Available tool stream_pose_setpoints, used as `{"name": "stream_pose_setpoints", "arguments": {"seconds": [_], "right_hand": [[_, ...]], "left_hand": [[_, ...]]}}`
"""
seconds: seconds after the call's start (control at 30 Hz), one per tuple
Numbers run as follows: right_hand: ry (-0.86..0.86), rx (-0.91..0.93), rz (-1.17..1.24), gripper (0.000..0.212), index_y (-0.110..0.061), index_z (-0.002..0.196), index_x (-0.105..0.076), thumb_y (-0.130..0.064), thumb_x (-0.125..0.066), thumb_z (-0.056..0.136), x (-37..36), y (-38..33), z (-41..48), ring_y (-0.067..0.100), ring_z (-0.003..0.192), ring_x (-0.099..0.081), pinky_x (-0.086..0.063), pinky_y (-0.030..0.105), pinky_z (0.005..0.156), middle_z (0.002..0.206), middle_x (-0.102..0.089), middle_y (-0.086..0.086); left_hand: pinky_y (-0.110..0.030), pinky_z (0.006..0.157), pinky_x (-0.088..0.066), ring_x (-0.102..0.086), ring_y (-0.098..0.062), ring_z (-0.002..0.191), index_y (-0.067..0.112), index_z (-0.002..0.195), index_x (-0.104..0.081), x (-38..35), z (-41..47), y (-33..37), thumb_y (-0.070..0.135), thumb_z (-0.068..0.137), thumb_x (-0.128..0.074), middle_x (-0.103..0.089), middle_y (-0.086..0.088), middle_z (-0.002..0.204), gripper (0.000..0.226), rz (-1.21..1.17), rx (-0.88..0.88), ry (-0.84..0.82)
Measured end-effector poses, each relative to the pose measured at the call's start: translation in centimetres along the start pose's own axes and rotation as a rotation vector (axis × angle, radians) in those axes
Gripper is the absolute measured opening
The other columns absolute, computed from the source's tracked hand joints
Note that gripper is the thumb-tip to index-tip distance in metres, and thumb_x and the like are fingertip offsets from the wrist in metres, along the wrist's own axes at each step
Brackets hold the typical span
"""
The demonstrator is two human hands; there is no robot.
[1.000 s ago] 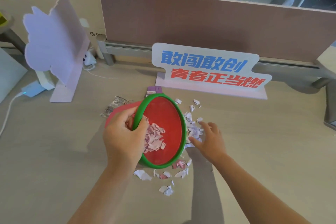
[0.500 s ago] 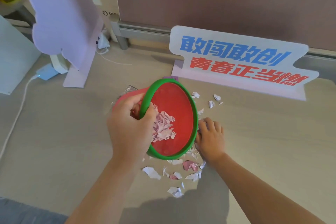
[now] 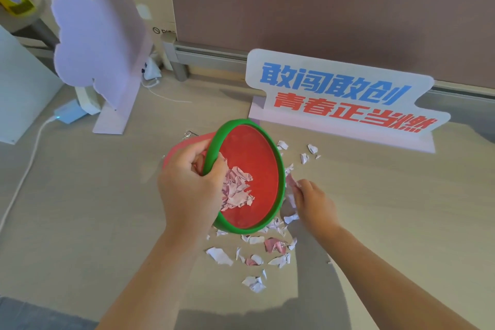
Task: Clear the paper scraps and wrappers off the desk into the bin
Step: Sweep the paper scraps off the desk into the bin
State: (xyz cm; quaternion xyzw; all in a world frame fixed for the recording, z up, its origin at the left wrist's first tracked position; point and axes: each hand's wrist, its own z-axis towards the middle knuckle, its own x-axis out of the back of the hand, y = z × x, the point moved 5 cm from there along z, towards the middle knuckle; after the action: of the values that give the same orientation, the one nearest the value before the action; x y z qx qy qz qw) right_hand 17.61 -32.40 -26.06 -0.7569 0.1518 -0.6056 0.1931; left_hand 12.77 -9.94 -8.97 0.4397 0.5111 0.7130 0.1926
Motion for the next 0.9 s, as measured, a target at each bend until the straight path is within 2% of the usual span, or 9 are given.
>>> {"name": "stream_pose_setpoints", "arguments": {"seconds": [0.13, 0.27, 0.37, 0.43, 0.47, 0.57, 0.73, 0.8, 0.9], "right_hand": [[0.190, -0.051, 0.209, 0.021, -0.015, 0.080, -0.048, -0.026, -0.040, 0.097, 5.5, -1.4, -2.8, 0.027, 0.063, -0.049, -0.033, 0.032, 0.050, 0.068, -0.050, 0.000], [0.274, 0.045, 0.350, 0.017, -0.019, 0.080, -0.050, -0.026, -0.043, 0.095, 9.3, -6.2, -4.8, 0.026, 0.064, -0.054, -0.034, 0.014, 0.052, 0.072, -0.060, 0.010], [0.289, 0.175, 0.388, 0.018, -0.012, 0.096, -0.060, -0.023, -0.045, 0.095, 10.0, -10.5, -5.2, 0.018, 0.065, -0.052, -0.038, 0.018, 0.057, 0.073, -0.057, 0.000], [0.236, 0.262, 0.341, 0.017, -0.009, 0.093, -0.057, -0.021, -0.046, 0.095, 9.0, -12.7, -4.8, 0.013, 0.064, -0.048, -0.036, 0.019, 0.059, 0.073, -0.051, -0.007], [0.208, 0.292, 0.277, 0.018, -0.009, 0.090, -0.055, -0.023, -0.045, 0.095, 8.2, -13.3, -4.6, 0.017, 0.065, -0.049, -0.037, 0.024, 0.059, 0.075, -0.052, -0.004], [0.110, 0.300, 0.100, 0.026, -0.006, 0.088, -0.052, -0.030, -0.044, 0.094, 5.6, -13.4, -3.9, 0.034, 0.081, -0.054, -0.042, 0.041, 0.061, 0.090, -0.057, 0.014], [0.008, 0.364, 0.024, 0.045, -0.007, 0.108, -0.058, -0.045, -0.049, 0.085, 3.9, -13.1, -4.2, 0.035, 0.090, -0.050, -0.044, 0.047, 0.077, 0.097, -0.058, 0.016], [-0.032, 0.368, 0.035, 0.054, -0.010, 0.114, -0.059, -0.053, -0.046, 0.083, 4.0, -13.1, -4.4, 0.033, 0.094, -0.049, -0.041, 0.044, 0.083, 0.101, -0.060, 0.013], [0.023, 0.337, 0.243, 0.033, -0.012, 0.113, -0.062, -0.034, -0.054, 0.090, 5.6, -12.9, -4.2, 0.025, 0.105, -0.050, -0.035, 0.027, 0.091, 0.109, -0.063, 0.008]], "left_hand": [[-0.028, 0.058, -0.049, -0.055, -0.024, 0.063, 0.050, 0.079, -0.059, 0.1, -0.8, -0.3, 0.006, 0.079, -0.068, -0.061, -0.003, 0.062, 0.046, -0.046, -0.027, 0.003], [-0.031, 0.061, -0.050, -0.055, -0.022, 0.064, 0.049, 0.077, -0.061, -0.3, -1.4, -0.6, 0.009, 0.078, -0.067, -0.061, 0.000, 0.062, 0.041, -0.051, 0.029, -0.031], [-0.025, 0.061, -0.049, -0.057, -0.019, 0.065, 0.049, 0.079, -0.061, -0.8, -2.0, 0.0, 0.010, 0.076, -0.068, -0.062, 0.003, 0.062, 0.040, -0.038, 0.010, -0.057], [-0.016, 0.059, -0.046, -0.057, -0.014, 0.064, 0.044, 0.084, -0.064, -0.9, -2.4, 0.5, 0.008, 0.075, -0.068, -0.063, 0.008, 0.064, 0.037, -0.045, -0.017, -0.071], [-0.013, 0.059, -0.044, -0.056, -0.012, 0.064, 0.042, 0.086, -0.065, -1.0, -2.5, 0.6, 0.008, 0.074, -0.068, -0.063, 0.009, 0.066, 0.035, -0.044, -0.027, -0.073], [-0.016, 0.062, -0.045, -0.056, -0.012, 0.065, 0.041, 0.086, -0.065, -0.8, -2.7, 0.6, 0.009, 0.074, -0.068, -0.063, 0.005, 0.071, 0.034, -0.040, -0.037, -0.065], [-0.019, 0.058, -0.045, -0.055, -0.019, 0.063, 0.045, 0.081, -0.062, -0.3, -2.6, 0.7, 0.007, 0.075, -0.068, -0.061, 0.000, 0.064, 0.039, -0.057, -0.030, -0.066], [-0.018, 0.054, -0.047, -0.055, -0.018, 0.058, 0.049, 0.075, -0.061, -0.2, -2.4, 0.6, 0.007, 0.077, -0.068, -0.058, 0.001, 0.059, 0.043, -0.066, -0.006, -0.075], [-0.036, 0.061, -0.055, -0.063, -0.028, 0.061, 0.054, 0.072, -0.064, -0.2, -2.0, 0.2, 0.012, 0.077, -0.068, -0.060, -0.005, 0.062, 0.042, -0.074, 0.035, -0.075]]}}
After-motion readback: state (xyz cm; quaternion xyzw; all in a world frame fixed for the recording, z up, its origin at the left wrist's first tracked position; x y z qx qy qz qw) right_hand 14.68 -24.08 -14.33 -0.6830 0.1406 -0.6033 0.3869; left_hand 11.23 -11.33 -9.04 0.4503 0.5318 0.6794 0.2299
